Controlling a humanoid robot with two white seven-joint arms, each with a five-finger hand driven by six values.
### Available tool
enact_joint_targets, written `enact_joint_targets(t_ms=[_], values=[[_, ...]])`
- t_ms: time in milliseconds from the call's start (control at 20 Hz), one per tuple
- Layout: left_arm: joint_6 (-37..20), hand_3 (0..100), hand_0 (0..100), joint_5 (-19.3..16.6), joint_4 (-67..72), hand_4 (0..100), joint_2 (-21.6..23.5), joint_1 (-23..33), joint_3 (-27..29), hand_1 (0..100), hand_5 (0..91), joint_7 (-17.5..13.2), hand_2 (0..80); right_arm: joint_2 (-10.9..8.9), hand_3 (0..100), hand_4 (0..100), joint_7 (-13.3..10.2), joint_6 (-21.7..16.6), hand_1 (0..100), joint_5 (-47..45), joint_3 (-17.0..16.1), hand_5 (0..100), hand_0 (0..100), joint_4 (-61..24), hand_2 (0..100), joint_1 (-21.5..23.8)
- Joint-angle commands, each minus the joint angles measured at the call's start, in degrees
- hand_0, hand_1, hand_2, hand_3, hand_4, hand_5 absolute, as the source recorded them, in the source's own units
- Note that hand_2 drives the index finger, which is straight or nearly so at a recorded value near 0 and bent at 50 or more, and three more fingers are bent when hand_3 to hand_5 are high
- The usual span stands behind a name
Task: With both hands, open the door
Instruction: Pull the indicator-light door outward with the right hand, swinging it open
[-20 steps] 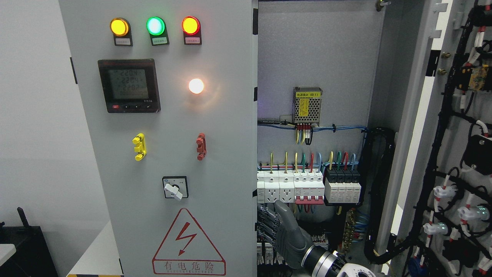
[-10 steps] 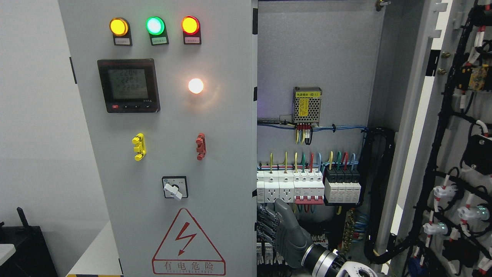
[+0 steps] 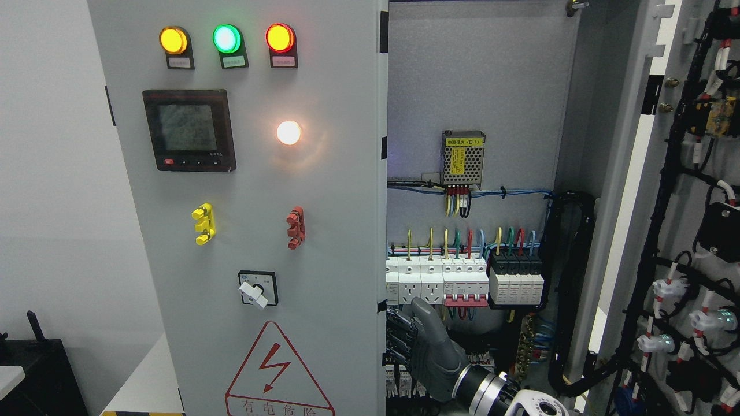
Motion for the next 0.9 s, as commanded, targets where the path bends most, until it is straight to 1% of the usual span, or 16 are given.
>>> enact_joint_targets(t_ms=[0,200,451,851], values=[[0.01,0,0,0.0,0.0,3,0.0,0.0,0.0,0,0.0,0.01,0.0,0.04,0,0,1.57,-0.06,0,-0.12,-0.1,0,0,-0.95,0,0.39],[0.01,0,0,0.0,0.0,3,0.0,0.0,0.0,0,0.0,0.01,0.0,-0.05,0,0,2.37,-0.06,0,-0.38,0.34,0,0,-2.44,0,1.62],[0.01,0,0,0.0,0.0,3,0.0,0.0,0.0,0,0.0,0.01,0.0,0.22,0,0,2.37,0.02,0,-0.38,0.43,0,0,-4.2,0,2.76],[0.01,0,0,0.0,0.0,3,0.0,0.0,0.0,0,0.0,0.01,0.0,0.39,0,0,2.37,0.03,0,-2.76,0.95,0,0,-4.99,0,2.77]])
